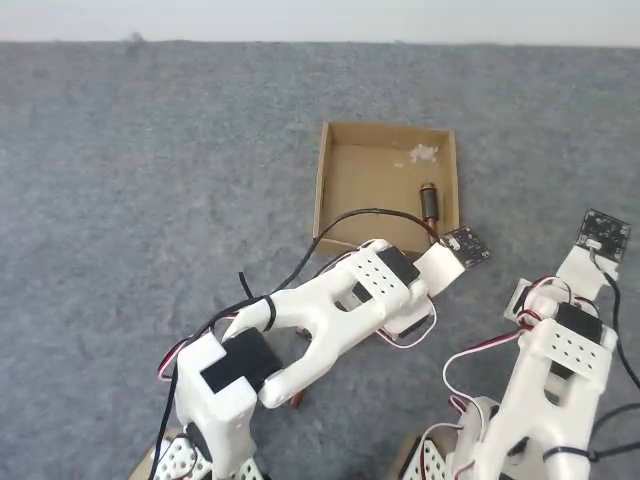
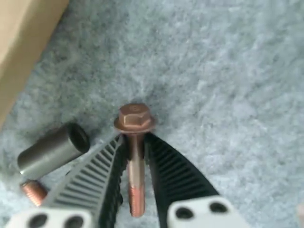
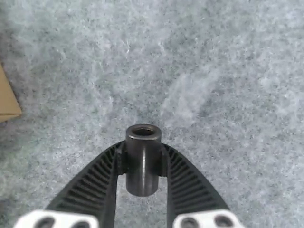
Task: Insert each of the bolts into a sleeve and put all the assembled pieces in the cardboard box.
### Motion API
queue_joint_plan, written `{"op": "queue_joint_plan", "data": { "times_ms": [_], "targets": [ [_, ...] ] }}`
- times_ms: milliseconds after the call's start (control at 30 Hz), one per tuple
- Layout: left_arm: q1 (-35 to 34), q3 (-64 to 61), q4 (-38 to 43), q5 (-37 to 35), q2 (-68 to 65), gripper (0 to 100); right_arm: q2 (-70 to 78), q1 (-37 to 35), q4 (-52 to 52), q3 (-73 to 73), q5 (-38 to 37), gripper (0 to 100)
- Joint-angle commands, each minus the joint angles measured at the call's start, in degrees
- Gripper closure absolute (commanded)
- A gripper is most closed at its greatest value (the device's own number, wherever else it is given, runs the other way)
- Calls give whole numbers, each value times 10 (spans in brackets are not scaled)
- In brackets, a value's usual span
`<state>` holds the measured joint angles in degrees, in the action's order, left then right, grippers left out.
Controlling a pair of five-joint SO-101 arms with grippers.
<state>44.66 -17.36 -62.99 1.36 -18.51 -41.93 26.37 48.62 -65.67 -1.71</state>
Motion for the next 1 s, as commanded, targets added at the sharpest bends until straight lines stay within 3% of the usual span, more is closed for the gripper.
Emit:
{"op": "queue_joint_plan", "data": {
  "times_ms": [0, 367, 600, 767, 967],
  "targets": [
    [-1, 9, 6, 0, 5, 984, -11, 4, -5, 37, 6, 992],
    [-6, -19, -9, 0, 66, 985, -11, -22, -5, 36, 9, 992],
    [-85, -106, 62, -4, 199, 985, -11, -28, -6, 36, 55, 992],
    [-95, -141, 72, -5, 268, 983, -11, -66, -8, 34, 56, 992],
    [-132, -160, 74, -59, 341, 983, -11, -99, -17, 33, 138, 992]
  ]
}}
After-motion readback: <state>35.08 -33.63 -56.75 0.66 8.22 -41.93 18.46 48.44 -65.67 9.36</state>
